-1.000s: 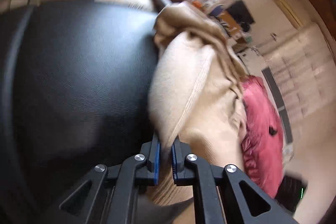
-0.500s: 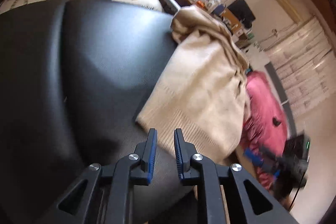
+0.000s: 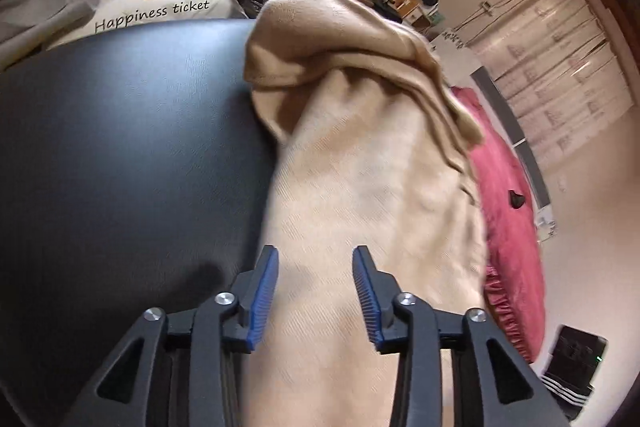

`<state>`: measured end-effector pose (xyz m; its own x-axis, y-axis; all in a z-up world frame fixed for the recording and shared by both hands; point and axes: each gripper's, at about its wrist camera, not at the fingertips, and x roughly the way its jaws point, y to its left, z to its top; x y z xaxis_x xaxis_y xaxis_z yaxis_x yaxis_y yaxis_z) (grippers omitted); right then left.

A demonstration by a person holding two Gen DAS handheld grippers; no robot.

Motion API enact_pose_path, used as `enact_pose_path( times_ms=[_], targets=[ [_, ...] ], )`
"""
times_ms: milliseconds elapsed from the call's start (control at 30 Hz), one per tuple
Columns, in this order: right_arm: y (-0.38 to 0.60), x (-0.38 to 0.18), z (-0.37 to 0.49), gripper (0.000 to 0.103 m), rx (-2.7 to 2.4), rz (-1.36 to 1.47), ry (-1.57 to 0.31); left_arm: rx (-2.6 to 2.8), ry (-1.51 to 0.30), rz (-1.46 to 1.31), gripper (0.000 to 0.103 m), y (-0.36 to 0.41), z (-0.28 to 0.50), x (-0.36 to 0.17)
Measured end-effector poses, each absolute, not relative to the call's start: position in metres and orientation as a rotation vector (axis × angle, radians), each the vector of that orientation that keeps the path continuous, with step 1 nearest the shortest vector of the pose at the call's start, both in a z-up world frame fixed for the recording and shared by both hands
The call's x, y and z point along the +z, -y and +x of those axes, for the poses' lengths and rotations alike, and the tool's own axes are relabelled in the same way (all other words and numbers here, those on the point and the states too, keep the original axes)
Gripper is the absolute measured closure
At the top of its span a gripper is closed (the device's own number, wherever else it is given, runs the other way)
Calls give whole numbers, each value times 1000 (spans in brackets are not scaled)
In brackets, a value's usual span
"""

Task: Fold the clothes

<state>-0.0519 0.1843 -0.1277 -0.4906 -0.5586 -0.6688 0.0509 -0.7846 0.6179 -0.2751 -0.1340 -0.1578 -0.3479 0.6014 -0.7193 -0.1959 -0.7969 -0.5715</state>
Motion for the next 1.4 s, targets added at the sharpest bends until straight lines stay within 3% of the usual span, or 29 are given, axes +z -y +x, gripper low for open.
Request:
enact_pose_path(
  times_ms=[133,333,400,500,633,900,933,967,1000,1033,1067,1233,1300,1333,1367,1400],
  targets=[
    [-188,-127,-65,6,-2320,1308,771,2057,658,-1401,57,137,-318,-179],
    [-189,-127,-87,5,-2319,1293,790,1971,549,-1410,56,111,-340,-195],
    [-187,-128,-93,5,-2327,1295,786,2027,461,-1446,97,102,-336,-193],
    [-186,-130,-98,5,-2348,1295,774,2123,422,-1410,97,100,-321,-180],
    [-185,-131,-104,5,-2380,1295,749,2208,530,-1310,98,118,-286,-156],
    [-211,-87,-141,9,-2365,1013,990,2247,607,-1216,98,131,-171,-145],
    [-208,-83,-145,18,-2376,1006,971,2245,628,-1225,98,133,-161,-149],
    [-204,-80,-149,38,-2399,1026,926,2249,651,-1232,98,136,-148,-153],
    [-200,-80,-153,52,-2414,1050,895,2238,672,-1244,98,138,-135,-158],
    [-197,-83,-157,75,-2415,1082,888,2233,685,-1255,98,139,-122,-162],
    [-193,-85,-161,81,-2416,1114,882,2253,662,-1263,98,140,-110,-164],
    [-186,-95,-170,79,-2405,1161,973,2237,673,-1313,97,139,-69,-176],
    [-188,-98,-174,64,-2353,1160,1095,2213,695,-1317,97,139,-60,-178],
    [-189,-102,-176,41,-2319,1162,1180,2213,709,-1310,96,140,-56,-175],
    [-190,-105,-176,32,-2299,1155,1254,2215,731,-1303,96,143,-52,-171],
    [-188,-106,-177,32,-2290,1152,1286,2217,735,-1281,96,142,-49,-163]
  ],
)
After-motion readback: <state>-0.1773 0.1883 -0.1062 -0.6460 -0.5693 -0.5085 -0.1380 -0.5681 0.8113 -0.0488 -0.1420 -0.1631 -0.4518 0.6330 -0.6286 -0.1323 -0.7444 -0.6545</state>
